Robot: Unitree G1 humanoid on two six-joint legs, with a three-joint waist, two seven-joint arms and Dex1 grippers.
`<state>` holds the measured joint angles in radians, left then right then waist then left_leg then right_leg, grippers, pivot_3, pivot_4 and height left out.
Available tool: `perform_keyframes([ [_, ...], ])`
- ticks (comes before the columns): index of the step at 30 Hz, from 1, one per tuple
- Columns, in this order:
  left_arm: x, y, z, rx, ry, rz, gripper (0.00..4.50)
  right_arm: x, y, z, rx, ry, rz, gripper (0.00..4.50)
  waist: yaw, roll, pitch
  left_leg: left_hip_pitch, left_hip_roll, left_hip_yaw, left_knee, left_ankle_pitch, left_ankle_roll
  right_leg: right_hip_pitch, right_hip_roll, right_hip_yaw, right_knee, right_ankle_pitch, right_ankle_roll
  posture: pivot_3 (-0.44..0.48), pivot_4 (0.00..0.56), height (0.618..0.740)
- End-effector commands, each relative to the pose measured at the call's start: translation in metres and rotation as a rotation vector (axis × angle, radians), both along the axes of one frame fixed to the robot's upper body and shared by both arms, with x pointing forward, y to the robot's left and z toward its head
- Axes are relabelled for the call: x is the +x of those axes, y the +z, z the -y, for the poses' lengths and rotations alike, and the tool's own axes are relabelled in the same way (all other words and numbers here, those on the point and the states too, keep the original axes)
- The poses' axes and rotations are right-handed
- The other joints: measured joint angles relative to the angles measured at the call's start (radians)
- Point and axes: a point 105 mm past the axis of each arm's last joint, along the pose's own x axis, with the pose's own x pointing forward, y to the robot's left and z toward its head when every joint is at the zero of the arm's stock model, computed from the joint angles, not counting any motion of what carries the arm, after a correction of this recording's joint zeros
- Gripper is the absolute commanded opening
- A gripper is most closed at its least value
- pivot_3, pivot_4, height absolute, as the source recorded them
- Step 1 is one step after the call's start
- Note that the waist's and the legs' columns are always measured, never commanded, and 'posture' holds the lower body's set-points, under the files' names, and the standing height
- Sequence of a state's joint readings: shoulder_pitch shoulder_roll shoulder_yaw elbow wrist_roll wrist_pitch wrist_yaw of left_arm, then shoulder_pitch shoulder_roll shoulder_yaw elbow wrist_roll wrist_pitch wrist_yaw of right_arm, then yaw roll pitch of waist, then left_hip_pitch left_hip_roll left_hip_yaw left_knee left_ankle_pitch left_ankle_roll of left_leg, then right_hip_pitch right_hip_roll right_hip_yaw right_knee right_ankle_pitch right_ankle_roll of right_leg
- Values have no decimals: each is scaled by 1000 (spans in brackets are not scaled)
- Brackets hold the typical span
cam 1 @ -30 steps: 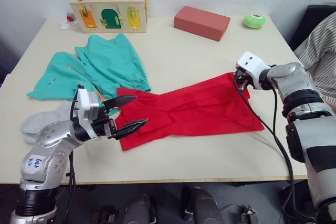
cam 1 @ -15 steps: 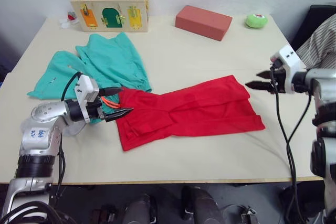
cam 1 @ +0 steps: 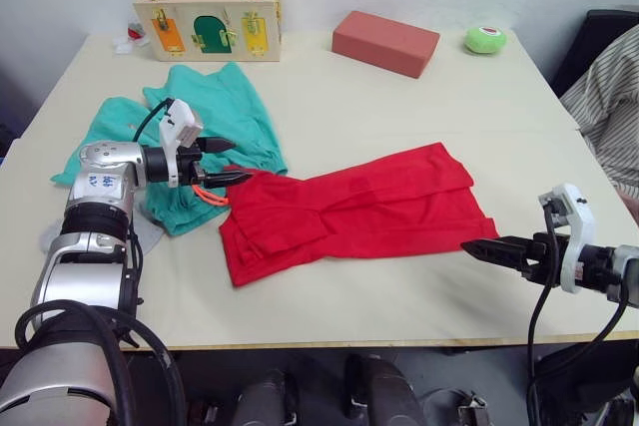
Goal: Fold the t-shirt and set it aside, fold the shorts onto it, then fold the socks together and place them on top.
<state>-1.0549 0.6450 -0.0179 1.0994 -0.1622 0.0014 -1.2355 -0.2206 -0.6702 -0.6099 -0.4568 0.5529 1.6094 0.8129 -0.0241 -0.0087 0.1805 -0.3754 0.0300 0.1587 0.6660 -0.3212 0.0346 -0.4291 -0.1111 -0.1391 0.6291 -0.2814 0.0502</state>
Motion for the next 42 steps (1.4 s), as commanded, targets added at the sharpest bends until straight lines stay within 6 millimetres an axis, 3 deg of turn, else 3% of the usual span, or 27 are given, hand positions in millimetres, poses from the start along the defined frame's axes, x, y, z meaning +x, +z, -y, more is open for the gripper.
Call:
perform_keyframes([
  [1,0,-7,5,31,-33,-35,4500,-7,-6,-3,15,-50,24,4461,1,0,0,0,0,0,0,0,0,0,0,0,0,0,0,0,150,740],
  [9,1,-21,3,111,-17,-76,4500,-15,-22,-10,68,-123,3,4461,-1,-1,1,0,0,1,0,0,0,-1,0,1,0,0,0,0,150,740],
  [13,-1,-26,3,138,-31,-94,4500,-10,-27,-10,82,-174,-11,4461,-2,-2,1,0,0,1,0,0,1,-1,0,1,0,0,0,0,150,740],
  [17,-2,-28,5,158,-42,-91,3599,-3,-35,-5,68,-235,-47,4500,-3,-2,0,0,0,1,0,0,1,-1,0,2,0,0,0,0,150,740],
  [28,0,-14,13,157,-81,-26,65,23,-40,5,45,-401,-43,4500,-3,-8,-3,0,0,1,1,-1,2,0,-1,2,0,0,0,0,150,740],
  [33,-2,-5,14,155,-114,2,21,33,-43,0,60,-402,-38,4500,-4,-11,-5,0,0,1,2,-1,2,0,-1,2,0,1,1,0,150,740],
  [36,-7,-1,14,146,-152,-14,0,43,-45,-3,71,-411,-32,3870,-5,-13,-6,0,0,1,2,-1,2,0,-1,2,0,1,1,0,150,740],
  [40,-13,-3,12,159,-182,-47,0,52,-46,-7,81,-405,-20,2474,-8,-13,-6,1,0,2,2,-1,2,0,0,3,2,1,1,0,150,740],
  [42,-18,-6,11,166,-197,-65,0,56,-45,-10,80,-392,-9,2211,-12,-13,-6,1,0,2,2,-1,2,0,0,3,2,1,1,0,150,740],
])
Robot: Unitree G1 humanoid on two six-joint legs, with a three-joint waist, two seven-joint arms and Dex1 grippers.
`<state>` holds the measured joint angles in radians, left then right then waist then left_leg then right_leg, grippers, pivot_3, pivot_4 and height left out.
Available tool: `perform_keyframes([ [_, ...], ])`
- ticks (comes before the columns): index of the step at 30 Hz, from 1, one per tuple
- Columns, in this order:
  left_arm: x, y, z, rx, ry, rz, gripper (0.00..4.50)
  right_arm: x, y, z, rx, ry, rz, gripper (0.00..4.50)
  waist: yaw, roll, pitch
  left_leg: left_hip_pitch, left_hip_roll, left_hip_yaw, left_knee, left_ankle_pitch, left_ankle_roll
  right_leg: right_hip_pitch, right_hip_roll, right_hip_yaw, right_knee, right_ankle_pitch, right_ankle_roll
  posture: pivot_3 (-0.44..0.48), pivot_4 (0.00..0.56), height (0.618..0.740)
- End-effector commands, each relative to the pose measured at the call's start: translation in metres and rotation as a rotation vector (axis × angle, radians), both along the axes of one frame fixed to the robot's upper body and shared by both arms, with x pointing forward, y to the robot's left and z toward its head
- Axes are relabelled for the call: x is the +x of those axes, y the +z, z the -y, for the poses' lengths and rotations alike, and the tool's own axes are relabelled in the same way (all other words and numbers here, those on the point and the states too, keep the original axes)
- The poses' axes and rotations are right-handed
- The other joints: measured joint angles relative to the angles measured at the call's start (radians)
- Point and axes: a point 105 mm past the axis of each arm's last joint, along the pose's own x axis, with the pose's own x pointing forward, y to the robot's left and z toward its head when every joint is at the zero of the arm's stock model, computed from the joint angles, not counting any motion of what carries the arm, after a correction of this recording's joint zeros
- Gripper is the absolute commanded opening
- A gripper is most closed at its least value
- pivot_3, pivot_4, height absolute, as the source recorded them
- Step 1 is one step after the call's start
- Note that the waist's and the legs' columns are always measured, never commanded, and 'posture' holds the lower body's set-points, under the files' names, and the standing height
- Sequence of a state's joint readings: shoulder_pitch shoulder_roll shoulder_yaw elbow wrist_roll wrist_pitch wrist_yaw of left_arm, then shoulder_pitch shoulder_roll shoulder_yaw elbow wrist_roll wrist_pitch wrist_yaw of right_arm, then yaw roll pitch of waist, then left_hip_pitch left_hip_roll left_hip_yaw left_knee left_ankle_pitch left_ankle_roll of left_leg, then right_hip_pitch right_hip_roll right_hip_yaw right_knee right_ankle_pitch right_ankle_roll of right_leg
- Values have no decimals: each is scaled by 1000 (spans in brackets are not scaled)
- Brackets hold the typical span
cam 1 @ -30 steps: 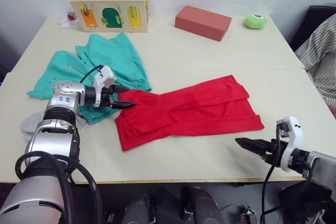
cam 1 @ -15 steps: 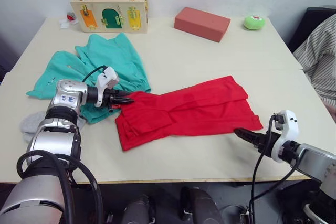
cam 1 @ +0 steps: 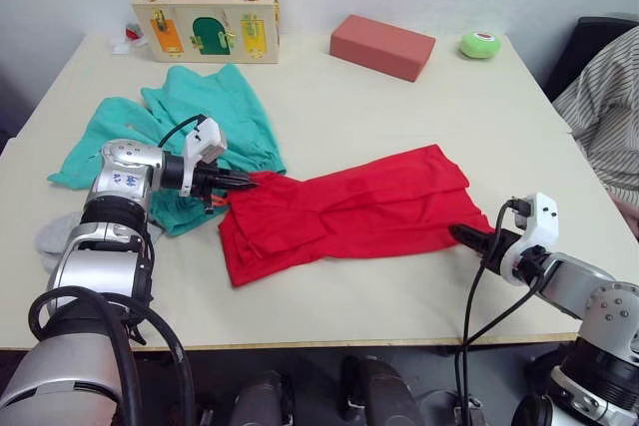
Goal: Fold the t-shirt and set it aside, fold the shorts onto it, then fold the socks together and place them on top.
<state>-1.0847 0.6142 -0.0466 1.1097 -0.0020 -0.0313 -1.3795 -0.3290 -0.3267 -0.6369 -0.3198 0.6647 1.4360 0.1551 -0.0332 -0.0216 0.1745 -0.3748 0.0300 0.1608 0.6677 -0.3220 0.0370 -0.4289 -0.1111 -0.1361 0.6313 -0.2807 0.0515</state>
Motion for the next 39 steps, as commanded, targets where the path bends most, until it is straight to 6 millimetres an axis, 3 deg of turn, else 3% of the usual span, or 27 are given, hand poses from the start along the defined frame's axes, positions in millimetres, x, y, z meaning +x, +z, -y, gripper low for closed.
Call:
perform_keyframes([
  [1,-10,5,-5,4,-30,-2,0,10,-8,-4,-11,14,-16,1947,-6,0,0,1,0,1,0,0,0,0,0,1,0,0,0,0,150,740],
  [6,-27,-2,-6,9,-14,-56,0,24,1,3,-68,48,24,226,-17,0,0,1,1,1,-1,0,0,0,0,2,1,0,0,0,150,740],
  [7,-34,-3,-6,5,-20,-72,0,27,3,4,-87,62,30,47,-19,1,0,1,1,1,-1,0,0,0,0,2,1,0,0,0,150,740],
  [13,-61,-9,-2,-100,74,-87,0,60,16,25,-181,58,56,47,-20,4,3,2,0,2,-1,0,0,0,0,3,1,0,0,0,150,740],
  [23,-119,-27,2,-170,238,-173,0,110,26,27,-267,104,106,47,-22,5,3,2,1,2,-2,0,-1,0,0,4,0,0,0,0,150,740],
  [28,-153,-34,18,-217,251,-213,0,123,29,19,-291,135,133,47,-20,5,3,3,1,2,-1,1,-1,1,-1,5,-3,0,0,0,150,740],
  [32,-159,-36,21,-293,303,-187,0,121,35,15,-261,189,159,47,-18,6,3,4,1,2,-1,1,-2,1,-1,5,-3,0,0,0,150,740],
  [34,-159,-35,21,-304,306,-164,0,115,36,16,-264,225,151,628,-16,6,3,4,1,2,-1,1,-2,1,-1,5,-3,0,0,0,150,740],
  [39,-150,-27,3,-264,317,-206,1346,69,47,14,-281,432,125,2349,14,8,5,2,1,-1,-2,1,-3,0,-1,4,-4,-1,-1,0,150,740],
])
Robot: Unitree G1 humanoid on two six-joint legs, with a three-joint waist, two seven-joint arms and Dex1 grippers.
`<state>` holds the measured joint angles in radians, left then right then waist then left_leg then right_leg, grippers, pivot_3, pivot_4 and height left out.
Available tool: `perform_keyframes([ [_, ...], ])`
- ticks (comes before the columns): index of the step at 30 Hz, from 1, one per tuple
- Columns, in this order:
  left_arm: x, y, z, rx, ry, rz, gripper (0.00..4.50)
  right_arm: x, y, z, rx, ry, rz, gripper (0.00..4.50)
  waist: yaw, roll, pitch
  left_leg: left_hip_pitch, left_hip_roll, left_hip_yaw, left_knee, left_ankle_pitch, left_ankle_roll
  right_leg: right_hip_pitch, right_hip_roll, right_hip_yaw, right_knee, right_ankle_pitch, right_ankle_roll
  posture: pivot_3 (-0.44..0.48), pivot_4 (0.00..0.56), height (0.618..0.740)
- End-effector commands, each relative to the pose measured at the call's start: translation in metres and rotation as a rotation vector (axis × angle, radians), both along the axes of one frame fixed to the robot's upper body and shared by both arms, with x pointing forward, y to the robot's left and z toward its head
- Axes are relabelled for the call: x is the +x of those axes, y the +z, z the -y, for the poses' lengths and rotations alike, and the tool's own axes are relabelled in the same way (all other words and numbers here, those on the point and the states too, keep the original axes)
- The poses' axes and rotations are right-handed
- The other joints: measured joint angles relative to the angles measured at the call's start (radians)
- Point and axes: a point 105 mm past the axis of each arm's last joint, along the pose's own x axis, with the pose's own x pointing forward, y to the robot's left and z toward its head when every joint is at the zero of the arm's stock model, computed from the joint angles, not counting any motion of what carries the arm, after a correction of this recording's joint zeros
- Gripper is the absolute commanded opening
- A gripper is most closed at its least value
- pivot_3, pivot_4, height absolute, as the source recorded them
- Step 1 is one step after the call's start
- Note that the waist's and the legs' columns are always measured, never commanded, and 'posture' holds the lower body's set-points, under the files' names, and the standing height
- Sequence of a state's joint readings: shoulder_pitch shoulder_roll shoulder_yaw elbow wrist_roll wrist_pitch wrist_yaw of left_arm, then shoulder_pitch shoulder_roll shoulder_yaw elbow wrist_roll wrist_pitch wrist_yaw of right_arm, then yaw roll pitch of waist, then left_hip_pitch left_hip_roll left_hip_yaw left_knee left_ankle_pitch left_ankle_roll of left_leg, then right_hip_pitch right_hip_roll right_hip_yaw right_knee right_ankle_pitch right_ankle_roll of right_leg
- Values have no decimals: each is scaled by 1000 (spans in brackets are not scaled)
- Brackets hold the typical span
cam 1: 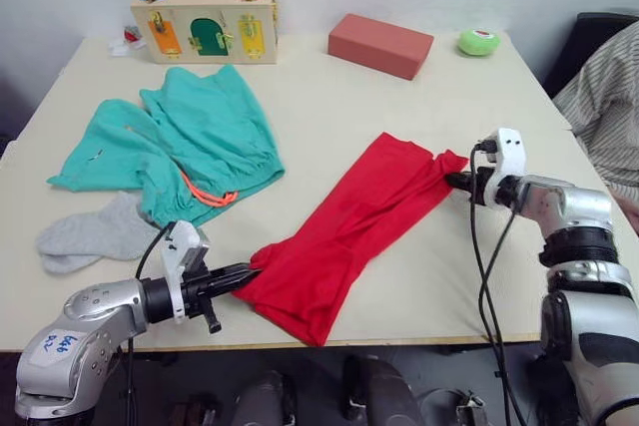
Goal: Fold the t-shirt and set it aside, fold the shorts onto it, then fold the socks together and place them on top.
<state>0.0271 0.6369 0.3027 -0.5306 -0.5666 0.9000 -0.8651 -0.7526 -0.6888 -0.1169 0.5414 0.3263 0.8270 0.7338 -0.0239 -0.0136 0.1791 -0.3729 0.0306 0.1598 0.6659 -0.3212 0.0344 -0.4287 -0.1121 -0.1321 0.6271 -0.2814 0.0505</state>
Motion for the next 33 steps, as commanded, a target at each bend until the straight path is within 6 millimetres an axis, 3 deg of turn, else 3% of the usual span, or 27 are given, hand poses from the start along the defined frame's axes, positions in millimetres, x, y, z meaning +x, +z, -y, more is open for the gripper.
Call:
perform_keyframes([
  [1,7,15,-18,32,-2,-41,1669,-35,23,-7,7,144,-13,2742,10,1,1,0,0,-1,0,0,0,0,0,0,0,0,0,0,150,740],
  [6,22,38,-37,80,-80,-158,3220,-109,20,-45,56,387,-177,4412,18,3,1,0,0,-1,-1,-1,-1,0,-1,-1,0,0,-1,0,150,740],
  [10,49,65,-13,-2,-172,-132,4482,-154,4,-84,159,524,-283,4500,24,3,1,1,1,-2,-1,-3,-2,0,-1,-2,0,-1,-1,0,150,740],
  [12,61,67,0,-10,-198,-113,4482,-165,-1,-96,196,541,-300,4500,27,2,1,0,0,-2,-1,-3,-2,0,-1,-2,0,-1,-1,0,150,740],
  [15,86,52,25,47,-247,-116,4482,-181,-20,-125,269,586,-330,4500,28,1,1,0,-1,-1,-1,-2,-1,0,-1,-2,1,0,-1,0,150,740],
  [20,133,35,72,90,-259,-96,4482,-184,-37,-163,337,611,-362,4500,27,0,0,-2,-2,0,2,-1,0,0,1,-2,0,0,0,0,150,740],
  [26,159,28,117,82,-251,-133,4482,-180,-52,-188,344,605,-418,4500,14,-2,-1,-1,0,0,1,-1,0,-1,3,-2,0,0,0,0,150,740],
  [32,177,19,136,92,-139,-167,4482,-181,-57,-200,358,610,-445,4500,-5,-3,-1,-1,1,0,1,-1,0,-1,3,-2,0,0,0,0,150,740],
  [33,176,18,140,78,-140,-191,4500,-181,-57,-202,364,610,-445,4139,-5,-3,-2,0,1,0,1,-1,0,0,3,-2,1,0,0,0,150,740],
])
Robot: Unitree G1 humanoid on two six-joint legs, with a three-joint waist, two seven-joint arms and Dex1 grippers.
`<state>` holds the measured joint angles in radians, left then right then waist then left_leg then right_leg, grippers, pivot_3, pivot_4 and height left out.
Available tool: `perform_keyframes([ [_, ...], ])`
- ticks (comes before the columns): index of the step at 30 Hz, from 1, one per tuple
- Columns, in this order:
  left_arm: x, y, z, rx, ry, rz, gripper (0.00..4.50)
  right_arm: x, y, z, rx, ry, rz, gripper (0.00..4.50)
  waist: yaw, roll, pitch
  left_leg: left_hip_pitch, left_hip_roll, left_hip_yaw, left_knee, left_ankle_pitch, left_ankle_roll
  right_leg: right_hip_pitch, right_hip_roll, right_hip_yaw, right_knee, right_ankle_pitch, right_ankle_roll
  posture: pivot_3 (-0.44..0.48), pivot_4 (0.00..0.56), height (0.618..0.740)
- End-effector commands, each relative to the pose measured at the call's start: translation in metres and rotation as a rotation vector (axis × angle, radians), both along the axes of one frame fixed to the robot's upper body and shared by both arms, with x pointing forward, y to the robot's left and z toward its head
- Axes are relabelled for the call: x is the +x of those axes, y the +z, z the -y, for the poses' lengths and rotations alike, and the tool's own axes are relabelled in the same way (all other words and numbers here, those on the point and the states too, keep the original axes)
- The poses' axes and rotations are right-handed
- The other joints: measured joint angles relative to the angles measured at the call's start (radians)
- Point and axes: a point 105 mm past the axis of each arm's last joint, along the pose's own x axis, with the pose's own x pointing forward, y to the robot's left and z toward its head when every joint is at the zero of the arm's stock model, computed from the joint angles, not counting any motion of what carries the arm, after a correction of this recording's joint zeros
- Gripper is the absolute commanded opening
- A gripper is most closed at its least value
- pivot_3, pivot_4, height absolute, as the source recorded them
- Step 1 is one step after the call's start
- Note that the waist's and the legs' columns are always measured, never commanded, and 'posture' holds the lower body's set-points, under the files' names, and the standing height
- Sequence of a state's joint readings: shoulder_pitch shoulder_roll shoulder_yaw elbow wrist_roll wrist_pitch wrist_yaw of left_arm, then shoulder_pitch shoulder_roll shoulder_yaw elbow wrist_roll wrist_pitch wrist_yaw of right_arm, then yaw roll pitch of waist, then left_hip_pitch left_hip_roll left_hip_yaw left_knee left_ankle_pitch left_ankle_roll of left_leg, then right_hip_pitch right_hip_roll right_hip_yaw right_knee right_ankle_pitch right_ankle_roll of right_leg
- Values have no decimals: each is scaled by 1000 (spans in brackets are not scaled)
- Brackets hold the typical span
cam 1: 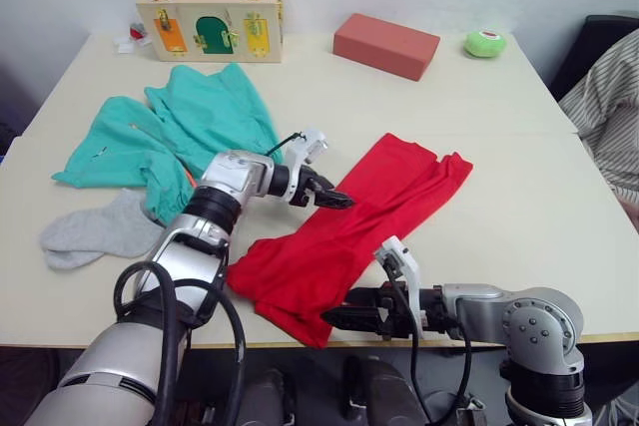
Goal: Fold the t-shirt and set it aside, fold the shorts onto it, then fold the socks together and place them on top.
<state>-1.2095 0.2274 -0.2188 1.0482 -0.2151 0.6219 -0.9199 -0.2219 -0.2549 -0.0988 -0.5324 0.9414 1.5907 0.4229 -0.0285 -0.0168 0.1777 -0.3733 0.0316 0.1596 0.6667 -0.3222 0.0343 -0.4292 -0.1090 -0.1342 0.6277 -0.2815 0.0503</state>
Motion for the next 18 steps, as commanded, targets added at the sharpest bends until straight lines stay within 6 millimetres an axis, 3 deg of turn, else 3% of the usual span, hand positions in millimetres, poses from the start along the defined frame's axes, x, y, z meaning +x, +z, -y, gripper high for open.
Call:
perform_keyframes([
  [1,3,1,7,-3,26,-19,4500,-6,-17,-6,-36,0,-81,3956,0,0,0,0,0,0,0,0,0,0,0,0,0,0,0,0,150,740],
  [5,2,-17,11,102,0,19,3576,-1,-18,-13,-20,-31,-71,2636,2,-1,-1,0,0,0,0,0,0,0,0,0,0,0,0,0,150,740],
  [12,1,-26,19,61,29,10,1414,8,-19,-10,-16,-90,-50,174,3,-6,-4,0,-1,-1,0,0,0,1,-2,-1,0,0,0,0,150,740],
  [16,-2,-33,20,28,29,-14,88,12,-19,-5,-11,-123,-44,0,3,-9,-6,1,-1,-1,0,0,1,1,-3,-1,0,0,0,0,150,740],
  [18,-1,-34,18,8,52,-15,37,12,-19,-3,-8,-131,-42,0,4,-10,-6,1,-1,-1,0,0,1,1,-3,-1,0,0,0,0,150,740],
])
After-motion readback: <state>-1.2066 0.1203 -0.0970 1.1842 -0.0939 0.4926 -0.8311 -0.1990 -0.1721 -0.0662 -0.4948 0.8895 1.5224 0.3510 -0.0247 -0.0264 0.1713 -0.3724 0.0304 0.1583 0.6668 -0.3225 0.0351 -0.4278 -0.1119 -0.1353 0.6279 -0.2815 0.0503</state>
